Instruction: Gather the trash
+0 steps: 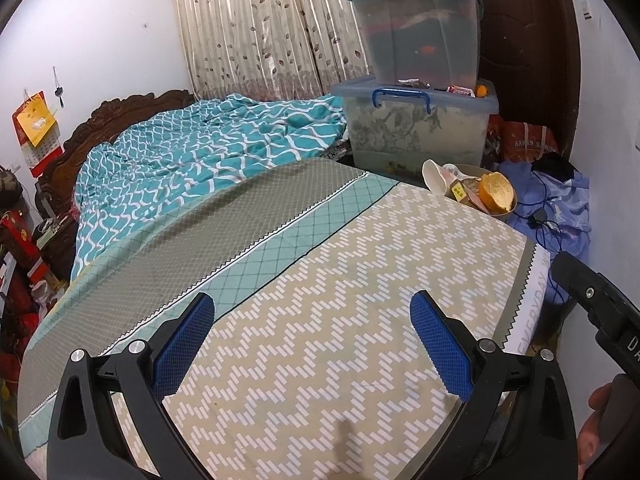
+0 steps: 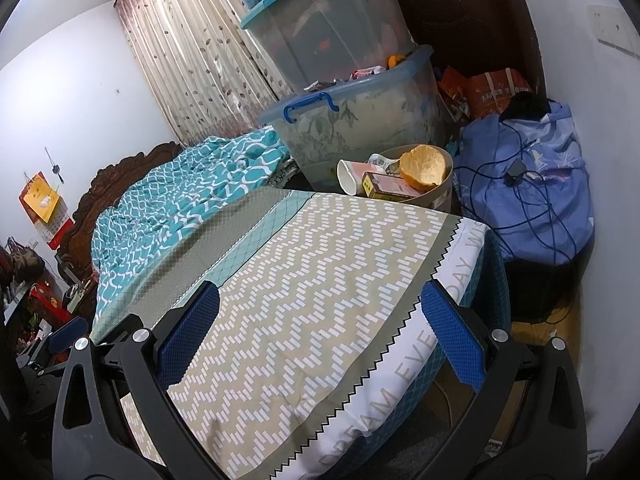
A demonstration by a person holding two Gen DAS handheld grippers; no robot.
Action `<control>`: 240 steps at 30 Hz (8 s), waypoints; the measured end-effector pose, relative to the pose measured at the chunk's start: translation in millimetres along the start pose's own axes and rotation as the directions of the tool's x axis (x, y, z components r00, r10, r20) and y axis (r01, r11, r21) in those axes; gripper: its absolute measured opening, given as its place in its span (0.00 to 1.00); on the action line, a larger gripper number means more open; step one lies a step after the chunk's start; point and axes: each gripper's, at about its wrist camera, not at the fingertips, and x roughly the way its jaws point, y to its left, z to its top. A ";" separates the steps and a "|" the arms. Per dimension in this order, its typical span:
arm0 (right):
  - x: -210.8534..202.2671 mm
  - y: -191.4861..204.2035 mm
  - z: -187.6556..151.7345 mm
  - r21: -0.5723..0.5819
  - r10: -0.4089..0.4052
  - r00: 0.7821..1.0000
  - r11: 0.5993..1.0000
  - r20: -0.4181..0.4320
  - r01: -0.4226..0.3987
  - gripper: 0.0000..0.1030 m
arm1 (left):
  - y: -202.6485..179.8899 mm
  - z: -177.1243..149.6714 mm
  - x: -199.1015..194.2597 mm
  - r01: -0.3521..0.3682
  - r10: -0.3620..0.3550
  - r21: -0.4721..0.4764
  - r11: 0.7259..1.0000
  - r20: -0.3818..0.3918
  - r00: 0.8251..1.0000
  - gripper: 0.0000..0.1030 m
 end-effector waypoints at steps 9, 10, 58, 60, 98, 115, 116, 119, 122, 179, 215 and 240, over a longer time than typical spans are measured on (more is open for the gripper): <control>5.0 -0.8 -0.7 -0.002 -0.001 1.000 1.000 -0.012 0.001 0.97 | 0.6 -0.9 5.2 0.000 0.000 0.003 1.000 -0.014 1.000 0.92; 5.5 -1.0 -0.7 -0.001 -0.001 1.000 1.000 -0.013 0.001 0.97 | 0.5 -0.7 5.6 0.000 0.000 0.003 1.000 -0.016 1.000 0.92; 7.3 48.0 5.1 -0.270 -0.143 0.987 0.950 0.069 0.157 0.97 | 39.4 -12.7 19.7 0.033 -0.044 -0.163 0.986 -0.065 0.997 0.92; 8.5 46.3 7.8 -0.258 -0.144 0.988 0.953 0.063 0.156 0.97 | 42.6 -11.9 19.0 0.024 -0.035 -0.176 0.984 -0.062 0.997 0.92; -6.4 28.7 36.9 -0.186 -0.160 0.982 0.967 0.099 0.176 0.97 | 15.8 -7.0 10.9 0.003 -0.010 -0.136 0.991 -0.055 0.998 0.92; -8.3 37.0 31.3 -0.206 -0.151 0.984 0.964 0.098 0.169 0.97 | 16.5 -8.6 8.6 -0.008 0.001 -0.132 0.991 -0.057 0.998 0.92; -8.0 36.9 31.0 -0.204 -0.150 0.984 0.964 0.096 0.167 0.97 | 16.8 -8.7 8.0 -0.010 0.003 -0.132 0.991 -0.054 0.999 0.92; -6.7 38.3 30.2 -0.208 -0.144 0.985 0.965 0.090 0.160 0.97 | 18.3 -9.5 7.0 -0.016 0.010 -0.133 0.991 -0.047 0.999 0.92; -8.1 41.2 28.9 -0.215 -0.138 0.986 0.964 0.092 0.155 0.97 | 20.1 -10.4 6.8 -0.020 0.014 -0.134 0.991 -0.047 0.999 0.92; -24.1 22.3 26.1 -0.134 -0.094 0.990 0.985 0.104 0.107 0.97 | 0.4 -11.3 -12.4 -0.038 0.036 -0.077 0.996 -0.020 0.999 0.92; -30.6 16.5 24.6 -0.106 -0.020 0.997 0.994 0.081 0.028 0.97 | -4.0 -19.3 -28.4 -0.089 0.086 -0.060 0.994 -0.051 0.995 0.92; -27.7 -5.0 35.6 -0.067 -0.022 0.997 0.997 0.077 0.028 0.97 | -27.1 -11.0 -26.7 -0.079 0.078 -0.008 0.997 -0.051 0.996 0.92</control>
